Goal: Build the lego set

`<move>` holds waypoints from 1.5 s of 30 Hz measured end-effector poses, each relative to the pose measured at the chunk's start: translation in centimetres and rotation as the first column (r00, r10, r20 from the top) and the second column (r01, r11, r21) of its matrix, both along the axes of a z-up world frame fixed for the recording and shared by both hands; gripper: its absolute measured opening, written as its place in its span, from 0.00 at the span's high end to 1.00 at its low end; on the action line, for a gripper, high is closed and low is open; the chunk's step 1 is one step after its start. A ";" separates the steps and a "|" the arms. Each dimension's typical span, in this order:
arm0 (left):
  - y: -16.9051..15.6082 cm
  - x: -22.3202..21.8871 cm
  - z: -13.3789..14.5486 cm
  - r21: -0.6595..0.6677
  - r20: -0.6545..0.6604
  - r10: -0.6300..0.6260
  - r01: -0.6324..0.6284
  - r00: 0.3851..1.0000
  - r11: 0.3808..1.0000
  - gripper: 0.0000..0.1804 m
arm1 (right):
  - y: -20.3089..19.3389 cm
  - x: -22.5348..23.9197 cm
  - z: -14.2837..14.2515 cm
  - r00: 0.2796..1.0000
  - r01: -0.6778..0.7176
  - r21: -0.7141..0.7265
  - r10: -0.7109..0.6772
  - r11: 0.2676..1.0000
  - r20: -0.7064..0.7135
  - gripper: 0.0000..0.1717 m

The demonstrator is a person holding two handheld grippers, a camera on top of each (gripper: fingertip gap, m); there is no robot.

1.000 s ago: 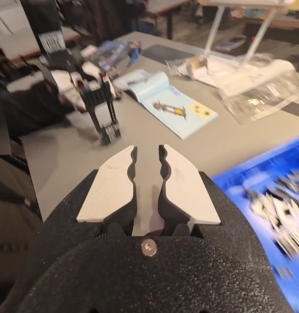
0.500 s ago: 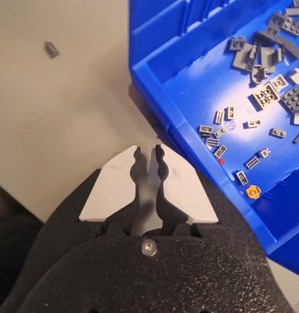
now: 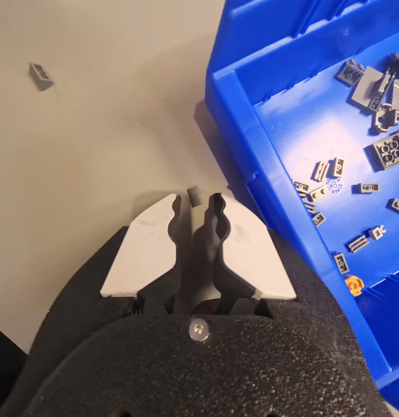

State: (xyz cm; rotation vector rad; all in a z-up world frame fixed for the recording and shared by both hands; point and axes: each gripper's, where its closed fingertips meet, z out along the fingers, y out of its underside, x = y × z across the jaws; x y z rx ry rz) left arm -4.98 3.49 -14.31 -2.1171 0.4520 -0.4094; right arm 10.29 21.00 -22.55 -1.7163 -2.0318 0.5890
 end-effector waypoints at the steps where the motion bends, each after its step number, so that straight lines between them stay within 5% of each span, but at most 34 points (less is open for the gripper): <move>1: -0.1 0.0 -0.7 -0.026 -0.027 -0.005 0.004 1.000 1.000 0.71 | -0.1 -0.1 0.0 1.000 -0.001 -0.007 0.001 1.000 0.005 0.85; 4: -0.9 0.1 -3.0 -0.130 -0.101 -0.037 0.023 0.994 0.991 0.71 | -0.7 -0.4 -0.1 0.999 -0.035 -0.025 0.035 0.999 0.011 0.94; 14: -3.3 -0.4 -7.7 -0.316 -0.241 -0.157 0.076 0.958 0.946 0.71 | -5.1 -3.6 1.9 0.981 -0.176 -0.129 0.162 0.976 -0.106 0.96; 18: -3.6 -0.6 -7.2 -0.282 -0.256 -0.152 0.077 0.955 0.956 0.70 | -8.5 -6.3 3.4 0.967 -0.215 -0.237 0.172 0.947 -0.190 0.96; 21: -2.7 -1.0 -5.0 -0.127 -0.319 -0.117 0.080 0.940 0.989 0.67 | -11.1 -8.8 4.5 0.962 -0.207 -0.359 0.123 0.910 -0.243 0.96; 26: 0.2 0.3 -1.5 0.189 -0.318 0.015 0.048 0.948 0.981 0.68 | -14.3 -13.3 4.9 0.973 -0.088 -0.639 -0.071 0.764 -0.218 0.96; 36: 1.8 -0.1 -1.2 0.270 -0.321 0.142 -0.053 0.936 0.962 0.77 | -16.1 -16.5 7.9 0.957 -0.023 -0.957 -0.271 0.290 -0.105 0.96; 45: 2.4 -0.2 -0.7 0.327 -0.294 0.200 -0.098 0.935 0.940 0.82 | -16.1 -16.4 8.6 0.948 -0.047 -0.978 -0.299 0.204 -0.108 0.96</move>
